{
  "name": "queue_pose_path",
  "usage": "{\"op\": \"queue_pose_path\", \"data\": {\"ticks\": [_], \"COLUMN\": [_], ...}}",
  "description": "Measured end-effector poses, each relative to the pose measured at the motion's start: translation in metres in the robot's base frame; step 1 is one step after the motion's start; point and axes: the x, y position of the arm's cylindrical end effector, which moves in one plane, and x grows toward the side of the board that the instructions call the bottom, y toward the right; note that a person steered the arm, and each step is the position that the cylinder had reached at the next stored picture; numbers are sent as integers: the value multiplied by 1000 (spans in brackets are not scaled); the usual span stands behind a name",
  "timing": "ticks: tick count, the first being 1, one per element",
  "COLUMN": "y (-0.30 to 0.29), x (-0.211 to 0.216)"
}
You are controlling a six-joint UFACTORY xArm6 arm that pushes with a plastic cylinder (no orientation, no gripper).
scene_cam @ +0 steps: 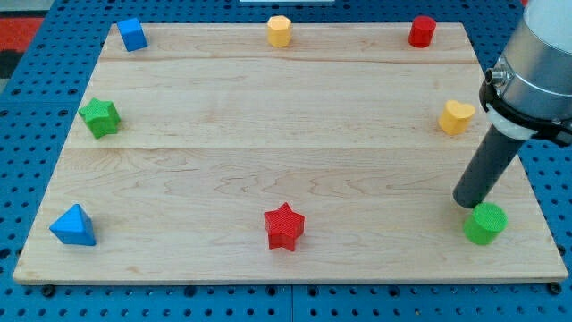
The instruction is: Push the blue cube to the top center
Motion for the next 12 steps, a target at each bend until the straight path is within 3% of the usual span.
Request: {"op": "queue_pose_path", "data": {"ticks": [1,2,4,7,9,11,12], "y": [-8,-65,-215,-492,-511,-505,-489], "x": [-3,-49,-163,-207,-226,-328,-333]}}
